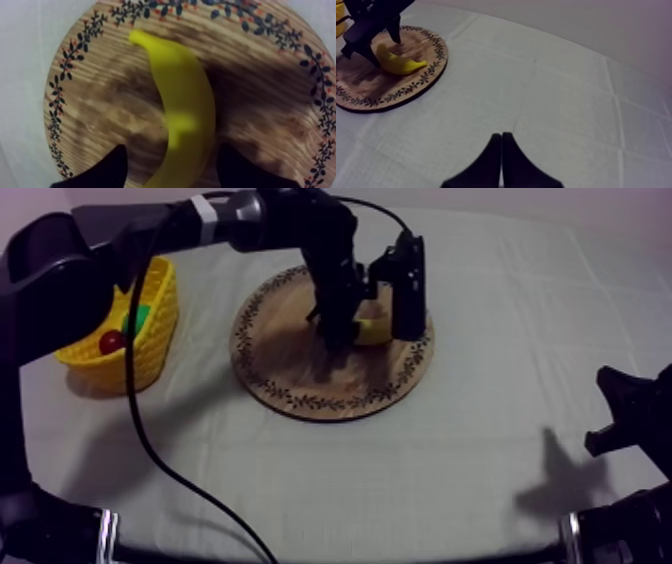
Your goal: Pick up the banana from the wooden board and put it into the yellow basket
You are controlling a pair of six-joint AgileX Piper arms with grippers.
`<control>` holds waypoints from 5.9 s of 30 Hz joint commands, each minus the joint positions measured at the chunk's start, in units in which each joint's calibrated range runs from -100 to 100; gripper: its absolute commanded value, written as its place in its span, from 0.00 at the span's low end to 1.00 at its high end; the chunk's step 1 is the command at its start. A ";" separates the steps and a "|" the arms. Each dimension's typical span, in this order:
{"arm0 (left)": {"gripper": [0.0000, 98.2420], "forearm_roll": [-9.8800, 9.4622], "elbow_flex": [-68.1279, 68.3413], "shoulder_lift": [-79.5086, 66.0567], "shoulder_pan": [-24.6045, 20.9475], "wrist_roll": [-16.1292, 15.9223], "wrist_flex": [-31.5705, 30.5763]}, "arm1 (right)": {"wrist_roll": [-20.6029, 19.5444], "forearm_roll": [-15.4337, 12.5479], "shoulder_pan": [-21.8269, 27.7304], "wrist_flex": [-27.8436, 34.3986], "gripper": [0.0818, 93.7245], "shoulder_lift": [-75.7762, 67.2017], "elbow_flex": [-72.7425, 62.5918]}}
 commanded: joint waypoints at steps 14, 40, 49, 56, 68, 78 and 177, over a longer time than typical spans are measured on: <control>0.49 -0.29 -3.78 4.03 0.00 -1.48 1.60 | 0.00 0.02 0.00 -0.01 0.00 0.00 -0.03; 0.17 3.07 1.13 -9.39 -3.01 0.40 2.61 | 0.00 0.02 0.00 -0.01 0.00 0.00 -0.03; 0.21 4.66 12.57 -29.36 -6.34 3.72 5.69 | -0.01 0.02 0.00 -0.01 0.00 0.00 -0.03; 0.23 4.75 21.75 -45.75 -8.94 9.65 11.30 | 0.00 0.02 0.00 -0.01 0.00 0.00 -0.03; 0.28 4.73 13.56 -55.22 -15.32 23.55 21.18 | 0.00 0.02 0.00 -0.01 0.00 0.00 -0.03; 0.28 4.22 9.22 -47.55 -25.57 29.38 19.19 | -0.02 0.02 0.00 -0.01 0.00 0.00 -0.03; 0.00 0.89 74.36 -105.77 -30.50 28.95 -16.92 | 0.00 0.02 0.00 -0.01 0.00 0.00 -0.03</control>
